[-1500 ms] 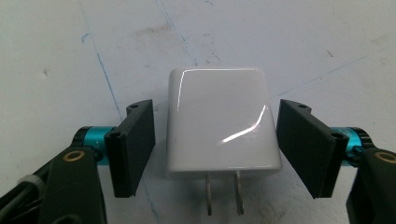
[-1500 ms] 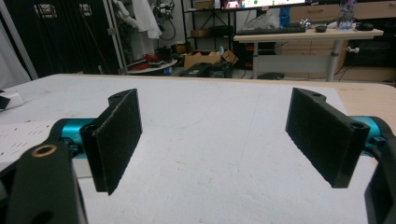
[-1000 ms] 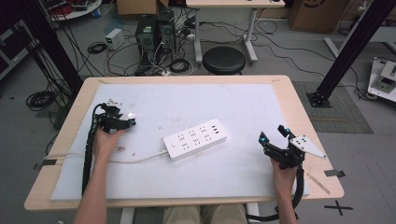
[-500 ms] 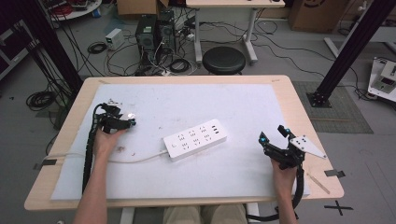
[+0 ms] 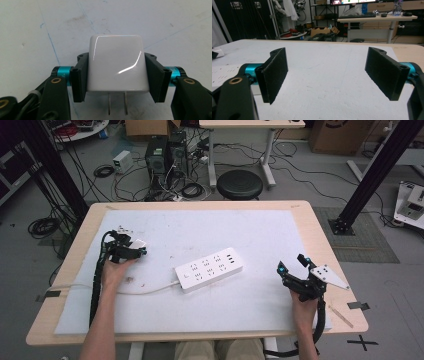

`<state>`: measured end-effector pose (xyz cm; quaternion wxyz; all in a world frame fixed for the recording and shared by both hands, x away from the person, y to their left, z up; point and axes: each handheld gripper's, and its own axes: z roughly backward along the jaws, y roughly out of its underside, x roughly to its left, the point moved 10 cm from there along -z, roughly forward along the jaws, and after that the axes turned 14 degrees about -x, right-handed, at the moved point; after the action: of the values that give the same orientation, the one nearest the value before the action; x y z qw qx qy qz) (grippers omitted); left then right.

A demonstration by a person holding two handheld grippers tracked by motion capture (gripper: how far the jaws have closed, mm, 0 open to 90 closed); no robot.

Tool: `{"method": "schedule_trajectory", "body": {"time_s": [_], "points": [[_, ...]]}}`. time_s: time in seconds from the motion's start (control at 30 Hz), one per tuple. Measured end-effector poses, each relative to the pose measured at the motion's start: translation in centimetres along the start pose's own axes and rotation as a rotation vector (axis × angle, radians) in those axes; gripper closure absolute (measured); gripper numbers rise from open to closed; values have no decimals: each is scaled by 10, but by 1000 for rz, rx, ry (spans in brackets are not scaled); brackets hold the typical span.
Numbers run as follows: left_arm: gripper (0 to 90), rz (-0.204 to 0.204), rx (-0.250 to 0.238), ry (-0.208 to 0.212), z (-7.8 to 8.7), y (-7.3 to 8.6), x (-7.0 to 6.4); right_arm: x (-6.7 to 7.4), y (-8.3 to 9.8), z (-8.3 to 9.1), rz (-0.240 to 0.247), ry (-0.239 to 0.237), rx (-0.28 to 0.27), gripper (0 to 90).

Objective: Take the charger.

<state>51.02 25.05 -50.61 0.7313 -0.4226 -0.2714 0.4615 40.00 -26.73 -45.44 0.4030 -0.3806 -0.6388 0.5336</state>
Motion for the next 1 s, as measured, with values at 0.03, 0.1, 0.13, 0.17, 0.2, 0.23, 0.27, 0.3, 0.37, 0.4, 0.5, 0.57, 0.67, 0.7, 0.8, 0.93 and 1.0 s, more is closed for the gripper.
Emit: {"method": "schedule_trajectory", "body": {"time_s": [0.03, 0.1, 0.13, 0.17, 0.2, 0.23, 0.27, 0.3, 0.37, 0.4, 0.5, 0.57, 0.67, 0.7, 0.8, 0.93, 1.0], "points": [[426, 0, 0, 0, 0, 0, 0, 0, 0, 0, 0, 0, 0, 189], [426, 31, -14, 28, 4, -5, -5, 0, 0, 0, 5, -3, -2, 189], [426, 24, -12, 31, 6, -6, -6, 0, 0, 0, 7, -4, -2, 189], [426, 20, -18, 32, 7, -8, -8, 0, 0, 0, 5, -3, -1, 189], [426, 15, -18, 36, 10, -10, -10, 0, 0, 0, 6, -3, -2, 189], [426, 15, -18, 36, 10, -10, -10, 0, 0, 0, 6, -3, -2, 189], [426, 9, -24, 41, 11, -12, -11, 0, 0, 0, 7, -4, -2, 189], [426, 9, -24, 41, 11, -12, -11, 0, 0, 0, 7, -4, -2, 189], [426, 8, -24, 52, 15, -14, -15, 0, 0, 0, 6, -4, -2, 189], [426, -9, -19, 67, 22, -17, -24, 1, 0, -1, 9, -11, 3, 189], [426, -24, -28, 77, 30, -23, -33, 1, 0, -1, 11, -11, 1, 189], [426, -30, -35, 92, 36, -26, -40, 1, 0, -1, 10, -14, -1, 189], [426, -43, -46, 104, 41, -31, -51, 1, 0, 0, 7, -9, -1, 189], [426, -41, -52, 106, 43, -33, -55, 1, 0, 0, 5, -9, 1, 189], [426, -63, -59, 122, 45, -35, -66, 2, 1, 0, -6, -8, 7, 189], [426, -85, -75, 137, 46, -37, -82, 1, 0, -1, 17, -15, -4, 189], [426, -94, -76, 147, 46, -38, -86, 1, 0, -1, 18, -15, -3, 189]]}}
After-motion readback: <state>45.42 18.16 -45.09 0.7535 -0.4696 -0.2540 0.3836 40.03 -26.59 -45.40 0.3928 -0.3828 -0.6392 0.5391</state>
